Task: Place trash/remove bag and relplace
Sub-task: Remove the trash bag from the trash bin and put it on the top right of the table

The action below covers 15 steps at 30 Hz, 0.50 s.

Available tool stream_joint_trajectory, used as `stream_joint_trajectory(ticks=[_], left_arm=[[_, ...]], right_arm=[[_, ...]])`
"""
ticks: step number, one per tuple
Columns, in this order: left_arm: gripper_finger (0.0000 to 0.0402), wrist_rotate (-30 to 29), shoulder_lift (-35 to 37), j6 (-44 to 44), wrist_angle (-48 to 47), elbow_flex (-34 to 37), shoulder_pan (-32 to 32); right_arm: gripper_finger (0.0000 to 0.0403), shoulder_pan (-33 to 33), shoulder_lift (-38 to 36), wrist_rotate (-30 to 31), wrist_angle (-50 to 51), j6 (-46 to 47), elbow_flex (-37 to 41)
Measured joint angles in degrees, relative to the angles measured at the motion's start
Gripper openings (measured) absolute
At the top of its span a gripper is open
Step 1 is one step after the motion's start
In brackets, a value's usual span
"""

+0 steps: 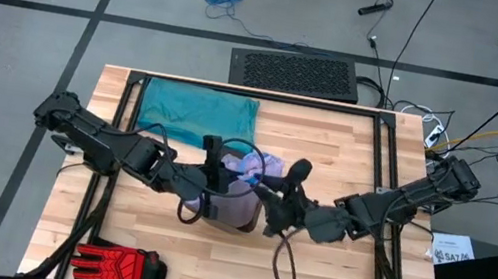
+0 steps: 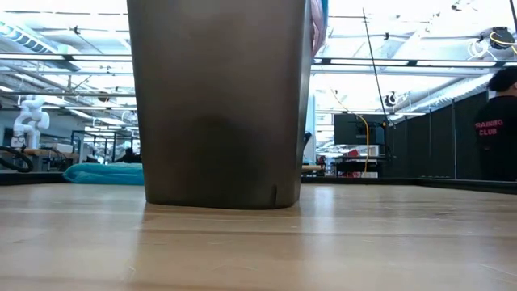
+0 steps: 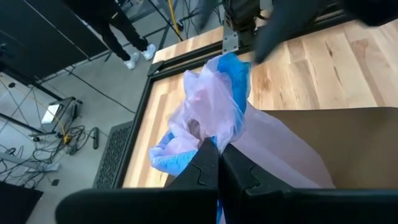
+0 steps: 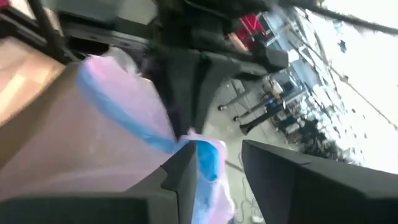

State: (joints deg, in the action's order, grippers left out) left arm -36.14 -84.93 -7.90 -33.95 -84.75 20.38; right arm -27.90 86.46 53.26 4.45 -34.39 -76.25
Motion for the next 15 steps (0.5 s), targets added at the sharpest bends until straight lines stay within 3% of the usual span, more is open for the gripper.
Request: stream_joint_trajectory(ticks=[6,11,15], left_arm=[[0.0001,0.05,0.0,-0.04,0.0,-0.02,-0.02],[0.0001,0.05,0.0,-0.39,0.0,-0.02,-0.04],[0.0,0.04,0.0,-0.39,0.0,-0.04,-0.04]], right_arm=[[0.0079,3.34,0.0,-2.78,0.66,5.16,0.0],[0.0013,3.92,0.0,-2.78,1.15,5.54,0.0],[0.0002,3.25,0.0,-2.71,1.07,5.03,0.0]])
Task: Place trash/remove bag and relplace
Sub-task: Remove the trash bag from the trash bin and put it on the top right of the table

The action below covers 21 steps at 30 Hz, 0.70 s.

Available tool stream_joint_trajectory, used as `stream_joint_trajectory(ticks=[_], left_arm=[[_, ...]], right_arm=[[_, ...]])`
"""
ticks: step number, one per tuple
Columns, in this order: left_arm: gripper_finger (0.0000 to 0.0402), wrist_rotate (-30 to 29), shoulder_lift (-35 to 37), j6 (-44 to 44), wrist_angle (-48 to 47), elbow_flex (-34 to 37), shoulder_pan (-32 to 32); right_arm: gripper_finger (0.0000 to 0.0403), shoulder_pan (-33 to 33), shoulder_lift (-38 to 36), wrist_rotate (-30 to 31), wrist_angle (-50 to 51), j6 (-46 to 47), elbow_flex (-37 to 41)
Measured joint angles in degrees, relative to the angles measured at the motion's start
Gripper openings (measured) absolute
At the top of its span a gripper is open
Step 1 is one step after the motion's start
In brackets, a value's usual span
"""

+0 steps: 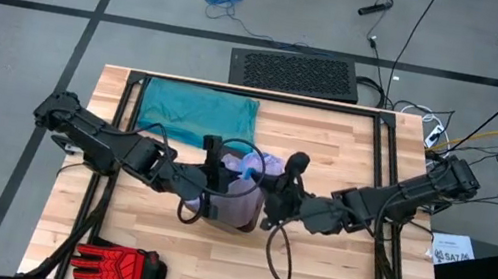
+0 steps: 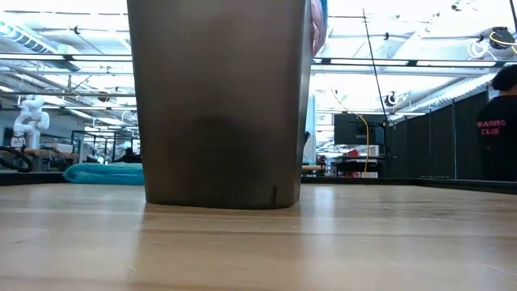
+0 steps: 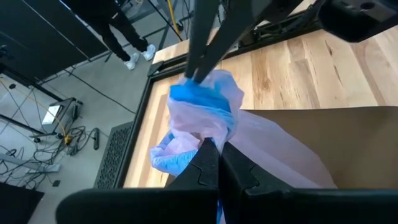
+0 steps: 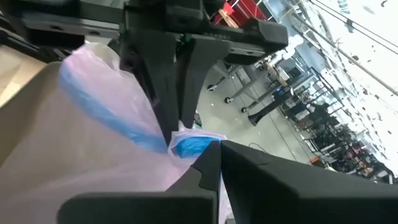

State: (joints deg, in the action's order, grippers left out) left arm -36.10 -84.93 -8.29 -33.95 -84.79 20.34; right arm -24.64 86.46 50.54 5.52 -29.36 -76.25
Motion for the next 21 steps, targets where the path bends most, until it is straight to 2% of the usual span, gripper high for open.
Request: stream_joint_trajectory(ticks=[8,11,15,21], left_arm=[[0.0,-0.01,0.02,-0.04,-0.02,0.0,0.0],[0.0,-0.01,0.02,-0.09,-0.02,0.0,0.01],[0.0,0.97,0.02,-0.07,-0.02,0.0,0.05],[0.0,1.56,0.02,-0.29,-0.23,0.0,0.46]], right_arm=[[0.0009,-1.91,0.0,1.91,-1.11,-3.85,0.0],[0.0031,-1.64,0.0,3.69,-1.11,-3.47,0.0],[0.0076,-0.05,0.0,2.73,1.39,3.98,-1.55],[0.0133,2.96,0.0,-9.88,14.1,17.35,-6.99]])
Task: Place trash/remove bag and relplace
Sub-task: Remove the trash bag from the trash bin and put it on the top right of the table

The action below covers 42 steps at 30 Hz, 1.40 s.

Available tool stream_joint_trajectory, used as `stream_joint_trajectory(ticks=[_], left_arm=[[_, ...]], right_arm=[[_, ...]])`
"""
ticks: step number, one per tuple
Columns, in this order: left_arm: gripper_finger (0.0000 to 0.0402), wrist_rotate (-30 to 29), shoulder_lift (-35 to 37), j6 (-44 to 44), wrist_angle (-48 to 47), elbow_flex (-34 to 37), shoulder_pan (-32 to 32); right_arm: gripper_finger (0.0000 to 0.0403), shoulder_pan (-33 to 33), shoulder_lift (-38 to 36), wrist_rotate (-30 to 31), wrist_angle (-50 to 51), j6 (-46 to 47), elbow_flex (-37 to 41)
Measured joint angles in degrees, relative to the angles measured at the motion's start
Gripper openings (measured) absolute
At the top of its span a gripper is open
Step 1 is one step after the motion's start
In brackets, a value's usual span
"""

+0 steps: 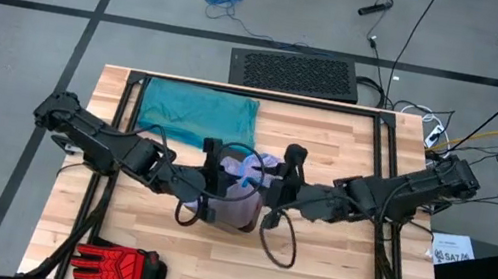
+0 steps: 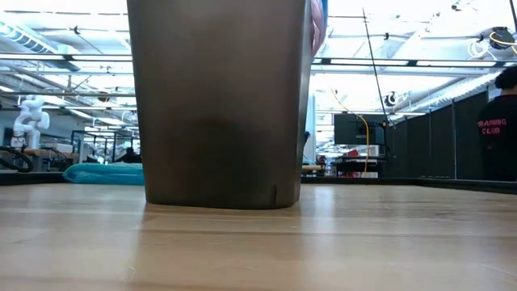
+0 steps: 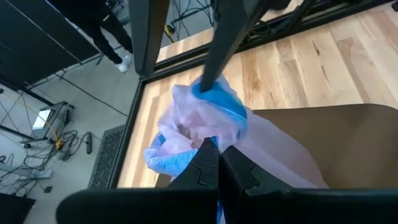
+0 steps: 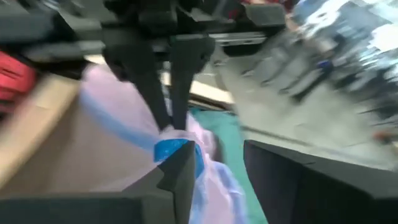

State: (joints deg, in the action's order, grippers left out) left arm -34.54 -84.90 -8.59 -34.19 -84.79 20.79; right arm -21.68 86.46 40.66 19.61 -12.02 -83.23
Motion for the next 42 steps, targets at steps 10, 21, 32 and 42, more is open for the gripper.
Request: stream_joint_trajectory(ticks=[10,21,32,42], left_arm=[[0.0,0.02,0.0,-0.75,-0.77,0.0,0.02],[0.0,0.04,0.0,-0.74,-1.14,0.0,0.02],[0.0,0.08,0.0,-0.71,-1.09,0.0,0.02],[0.0,0.09,0.02,-0.74,-1.1,0.0,0.02]], right_arm=[[0.0135,3.75,0.0,-14.04,5.85,7.93,-1.67],[0.0139,-1.86,-0.45,-10.44,4.7,-3.3,-1.67],[0.0137,-1.7,0.92,-4.65,4.15,-7.45,-1.67],[0.0113,1.51,1.3,-10.41,6.56,-1.74,-1.67]])
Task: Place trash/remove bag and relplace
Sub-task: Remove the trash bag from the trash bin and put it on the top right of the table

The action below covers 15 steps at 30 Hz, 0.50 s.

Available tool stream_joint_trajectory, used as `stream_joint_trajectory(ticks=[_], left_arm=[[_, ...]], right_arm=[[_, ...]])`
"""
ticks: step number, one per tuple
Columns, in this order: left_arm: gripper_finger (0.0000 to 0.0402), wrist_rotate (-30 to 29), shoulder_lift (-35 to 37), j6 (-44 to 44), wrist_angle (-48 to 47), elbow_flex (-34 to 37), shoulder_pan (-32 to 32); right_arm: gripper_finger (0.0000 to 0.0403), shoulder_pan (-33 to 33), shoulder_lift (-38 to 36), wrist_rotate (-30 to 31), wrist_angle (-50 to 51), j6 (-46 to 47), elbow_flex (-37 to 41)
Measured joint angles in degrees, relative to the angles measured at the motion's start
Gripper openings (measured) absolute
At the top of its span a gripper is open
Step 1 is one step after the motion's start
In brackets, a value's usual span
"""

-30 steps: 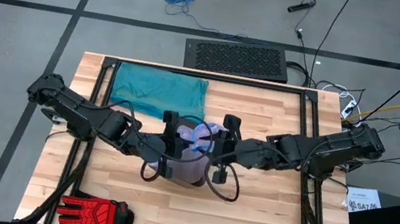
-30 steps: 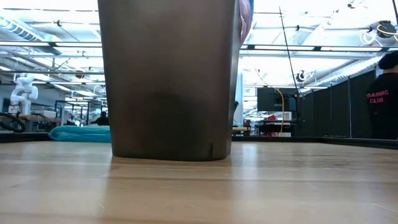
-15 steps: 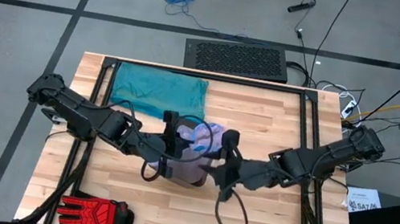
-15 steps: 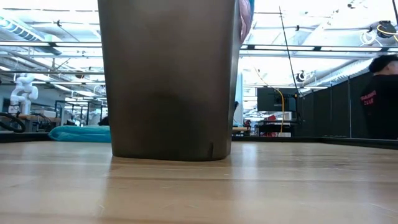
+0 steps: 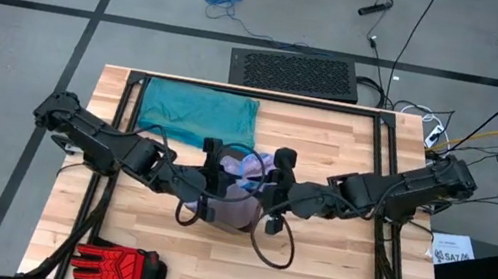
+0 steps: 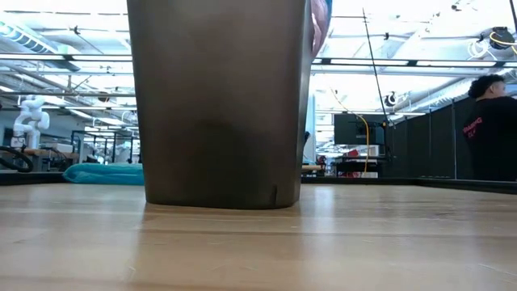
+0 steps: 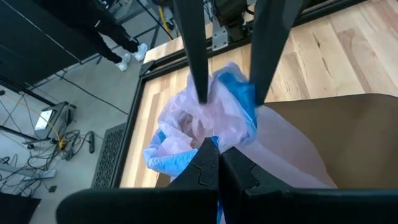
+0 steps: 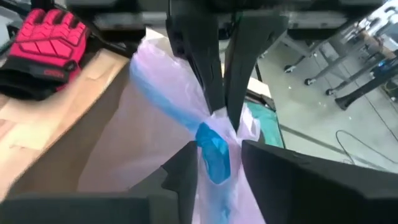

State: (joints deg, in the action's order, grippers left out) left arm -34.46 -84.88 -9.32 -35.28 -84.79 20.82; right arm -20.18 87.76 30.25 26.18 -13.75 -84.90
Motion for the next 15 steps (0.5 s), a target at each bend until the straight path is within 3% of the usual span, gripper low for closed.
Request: stream_joint_trajectory(ticks=[4,7,10,15], left_arm=[[0.0,0.02,-0.01,0.02,-0.09,0.0,0.0],[0.0,0.02,-0.02,0.02,-0.18,0.0,0.0],[0.0,0.02,0.0,0.04,-0.26,0.0,0.0],[0.0,0.02,0.0,0.07,-0.72,0.0,0.0]], right_arm=[[0.0056,-0.04,0.27,0.8,-0.3,-0.66,0.0],[0.001,-0.72,0.27,4.66,-1.26,-2.11,0.0],[0.0007,-1.46,0.27,8.29,-2.12,-3.26,0.0],[0.0002,-2.73,0.27,8.83,-2.86,-2.97,0.0]])
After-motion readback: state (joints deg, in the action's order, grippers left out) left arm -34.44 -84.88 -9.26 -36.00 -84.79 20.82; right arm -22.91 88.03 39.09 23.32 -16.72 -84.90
